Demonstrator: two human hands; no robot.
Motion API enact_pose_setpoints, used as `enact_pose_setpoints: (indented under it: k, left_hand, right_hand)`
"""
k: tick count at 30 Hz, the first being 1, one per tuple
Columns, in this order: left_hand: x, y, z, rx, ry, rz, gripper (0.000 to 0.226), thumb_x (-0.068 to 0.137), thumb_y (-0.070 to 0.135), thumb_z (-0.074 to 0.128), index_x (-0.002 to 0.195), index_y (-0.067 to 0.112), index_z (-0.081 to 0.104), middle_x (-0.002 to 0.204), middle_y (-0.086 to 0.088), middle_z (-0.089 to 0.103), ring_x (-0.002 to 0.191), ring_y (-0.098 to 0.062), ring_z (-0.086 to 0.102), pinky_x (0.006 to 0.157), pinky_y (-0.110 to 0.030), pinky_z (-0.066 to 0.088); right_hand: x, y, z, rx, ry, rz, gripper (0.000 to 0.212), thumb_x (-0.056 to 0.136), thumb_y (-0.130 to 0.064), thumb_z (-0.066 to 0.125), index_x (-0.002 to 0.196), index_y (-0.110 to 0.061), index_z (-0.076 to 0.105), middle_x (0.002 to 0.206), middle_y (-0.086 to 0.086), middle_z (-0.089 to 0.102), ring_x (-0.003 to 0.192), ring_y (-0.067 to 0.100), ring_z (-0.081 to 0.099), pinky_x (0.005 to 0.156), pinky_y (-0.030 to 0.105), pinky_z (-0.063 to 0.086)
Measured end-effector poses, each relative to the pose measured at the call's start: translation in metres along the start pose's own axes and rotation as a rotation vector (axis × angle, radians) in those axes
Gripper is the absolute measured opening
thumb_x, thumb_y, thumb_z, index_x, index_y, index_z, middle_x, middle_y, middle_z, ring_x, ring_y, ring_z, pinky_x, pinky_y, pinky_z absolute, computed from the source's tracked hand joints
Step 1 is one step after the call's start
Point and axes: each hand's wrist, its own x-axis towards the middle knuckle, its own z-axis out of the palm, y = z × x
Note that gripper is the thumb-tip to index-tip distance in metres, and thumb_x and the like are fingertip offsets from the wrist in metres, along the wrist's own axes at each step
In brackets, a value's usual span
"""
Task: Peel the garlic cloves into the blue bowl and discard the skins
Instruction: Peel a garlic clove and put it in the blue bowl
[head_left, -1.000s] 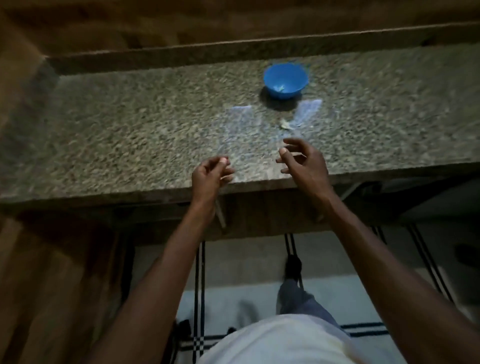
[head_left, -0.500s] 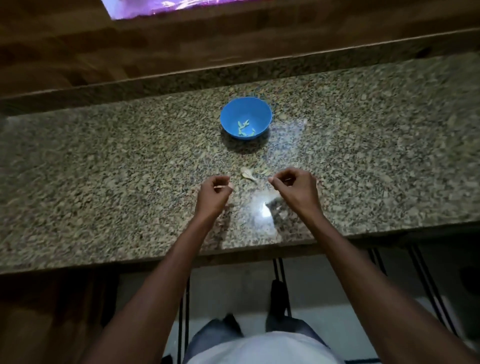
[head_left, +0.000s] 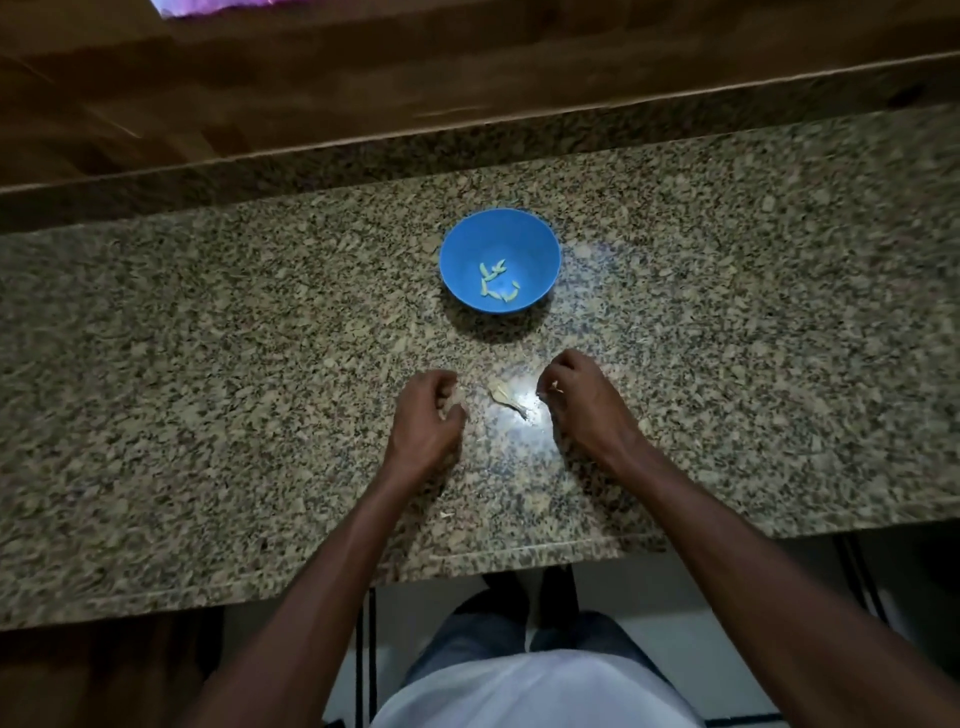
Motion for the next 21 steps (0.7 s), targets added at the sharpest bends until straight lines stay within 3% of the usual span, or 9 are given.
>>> enact_pose_setpoints:
  k: [2, 4, 7, 9, 11, 13, 16, 19, 21]
  left_hand:
    - [0.006, 0.001, -0.002, -0.026, 0.029, 0.025, 0.041, 0.086, 0.013, 0.075, 0.125, 0.015, 0.064, 0.11, -0.002, 0.062, 0.097, -0.014, 0.061, 0.088, -0.037, 0.057]
    - [0.011, 0.003, -0.002, -0.052, 0.032, 0.059, 0.042, 0.084, 0.013, 0.077, 0.124, 0.016, 0.065, 0.109, -0.001, 0.062, 0.094, -0.011, 0.061, 0.085, -0.03, 0.056]
    - [0.016, 0.005, 0.002, -0.084, -0.021, 0.139, 0.043, 0.083, 0.016, 0.083, 0.122, 0.014, 0.067, 0.112, 0.0, 0.061, 0.094, -0.003, 0.061, 0.08, -0.007, 0.047]
    - [0.018, 0.009, 0.005, -0.113, -0.092, 0.201, 0.044, 0.083, 0.009, 0.083, 0.125, 0.009, 0.068, 0.115, -0.001, 0.056, 0.097, 0.005, 0.059, 0.085, -0.001, 0.043]
    - [0.019, 0.013, 0.007, -0.138, -0.156, 0.249, 0.045, 0.087, 0.004, 0.079, 0.13, 0.009, 0.066, 0.118, -0.001, 0.053, 0.101, 0.009, 0.058, 0.093, -0.004, 0.046]
    - [0.021, 0.016, 0.011, -0.087, -0.178, 0.308, 0.039, 0.091, 0.01, 0.073, 0.13, 0.014, 0.068, 0.119, 0.0, 0.053, 0.104, -0.003, 0.06, 0.092, -0.019, 0.055]
    - [0.026, 0.016, 0.018, 0.038, -0.165, 0.364, 0.024, 0.092, 0.018, 0.073, 0.117, 0.015, 0.074, 0.114, -0.001, 0.056, 0.102, -0.017, 0.057, 0.084, -0.034, 0.055]
    - [0.022, 0.02, 0.021, 0.06, -0.126, 0.339, 0.01, 0.093, 0.014, 0.073, 0.102, 0.013, 0.076, 0.105, -0.001, 0.058, 0.099, -0.017, 0.054, 0.084, -0.036, 0.05]
    - [0.017, 0.022, 0.024, 0.046, -0.083, 0.311, 0.007, 0.096, 0.013, 0.069, 0.097, 0.014, 0.075, 0.1, 0.001, 0.059, 0.095, -0.013, 0.053, 0.081, -0.029, 0.047]
  right_hand:
    - [0.003, -0.01, -0.015, 0.091, 0.052, 0.047, 0.009, 0.092, 0.0, 0.072, 0.095, -0.009, 0.07, 0.099, 0.003, 0.059, 0.082, 0.006, 0.057, 0.07, 0.012, 0.048]
    - [0.015, -0.024, -0.035, 0.216, 0.135, 0.109, 0.007, 0.094, -0.002, 0.071, 0.096, -0.009, 0.073, 0.095, 0.001, 0.066, 0.08, -0.003, 0.063, 0.066, 0.005, 0.047]
    - [0.043, -0.042, -0.062, 0.369, 0.209, 0.15, 0.009, 0.095, -0.014, 0.075, 0.103, -0.015, 0.078, 0.091, -0.008, 0.074, 0.081, -0.011, 0.067, 0.067, 0.006, 0.051]
    - [0.07, -0.046, -0.069, 0.404, 0.235, 0.156, 0.013, 0.093, -0.018, 0.077, 0.105, -0.015, 0.081, 0.092, -0.006, 0.078, 0.081, -0.006, 0.071, 0.074, 0.012, 0.057]
    - [0.094, -0.047, -0.07, 0.392, 0.217, 0.155, 0.016, 0.093, -0.017, 0.076, 0.108, -0.013, 0.082, 0.098, -0.002, 0.08, 0.086, 0.001, 0.073, 0.081, 0.024, 0.063]
    - [0.108, -0.048, -0.067, 0.355, 0.187, 0.146, 0.018, 0.093, -0.016, 0.076, 0.109, -0.012, 0.081, 0.104, 0.0, 0.08, 0.088, 0.006, 0.074, 0.084, 0.032, 0.064]
    - [0.107, -0.045, -0.066, 0.356, 0.174, 0.148, 0.015, 0.093, -0.018, 0.076, 0.106, -0.013, 0.082, 0.103, -0.002, 0.08, 0.086, 0.004, 0.073, 0.082, 0.026, 0.062]
    - [0.079, -0.036, -0.063, 0.519, 0.154, 0.212, 0.014, 0.095, -0.024, 0.074, 0.106, -0.018, 0.081, 0.093, -0.006, 0.079, 0.085, 0.004, 0.074, 0.076, 0.025, 0.062]
    - [0.05, -0.027, -0.054, 0.577, 0.062, 0.264, 0.011, 0.097, -0.024, 0.073, 0.105, -0.021, 0.079, 0.091, -0.006, 0.078, 0.082, 0.005, 0.075, 0.071, 0.03, 0.065]
